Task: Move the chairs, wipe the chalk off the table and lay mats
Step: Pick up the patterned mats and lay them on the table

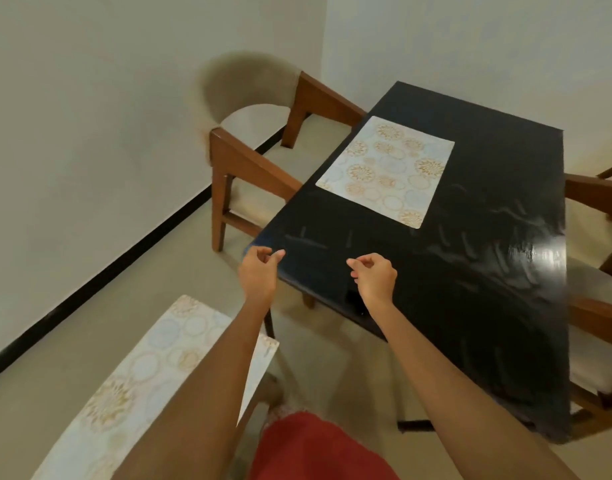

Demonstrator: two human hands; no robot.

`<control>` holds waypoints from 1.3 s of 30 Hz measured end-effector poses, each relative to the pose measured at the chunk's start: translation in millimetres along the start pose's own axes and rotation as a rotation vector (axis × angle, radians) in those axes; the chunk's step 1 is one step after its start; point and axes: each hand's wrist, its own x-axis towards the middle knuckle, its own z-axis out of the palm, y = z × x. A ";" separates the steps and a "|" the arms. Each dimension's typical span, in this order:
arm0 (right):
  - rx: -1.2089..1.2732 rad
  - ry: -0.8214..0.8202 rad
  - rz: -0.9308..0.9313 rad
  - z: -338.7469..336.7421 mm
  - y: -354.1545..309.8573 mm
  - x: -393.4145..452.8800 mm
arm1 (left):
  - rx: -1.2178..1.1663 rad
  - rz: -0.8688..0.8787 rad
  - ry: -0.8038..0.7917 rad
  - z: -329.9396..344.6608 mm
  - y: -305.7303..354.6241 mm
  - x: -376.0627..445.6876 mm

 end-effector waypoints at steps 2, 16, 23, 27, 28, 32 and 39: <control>0.022 -0.024 0.016 13.5 1.6 -33.6 | 0.070 -0.043 -0.017 -38.1 -23.8 -12.0; -0.049 -0.477 0.614 183.8 129.3 -293.4 | 0.479 -0.066 -0.422 -260.9 -243.4 -83.8; 0.095 -0.279 0.752 216.3 184.4 -363.6 | 0.364 -0.156 -0.554 -293.4 -288.4 -113.9; 0.133 -0.210 0.718 217.7 182.5 -382.7 | 0.312 -0.169 -0.572 -300.4 -288.0 -122.8; 0.140 -0.203 0.701 216.7 177.7 -387.8 | 0.303 -0.170 -0.576 -302.3 -286.0 -124.7; 0.042 -0.097 0.469 208.3 156.6 -397.4 | 0.303 -0.130 -0.545 -311.6 -271.7 -127.4; 0.175 0.074 0.375 163.1 106.3 -390.4 | 0.402 -0.073 -0.436 -322.1 -232.4 -117.0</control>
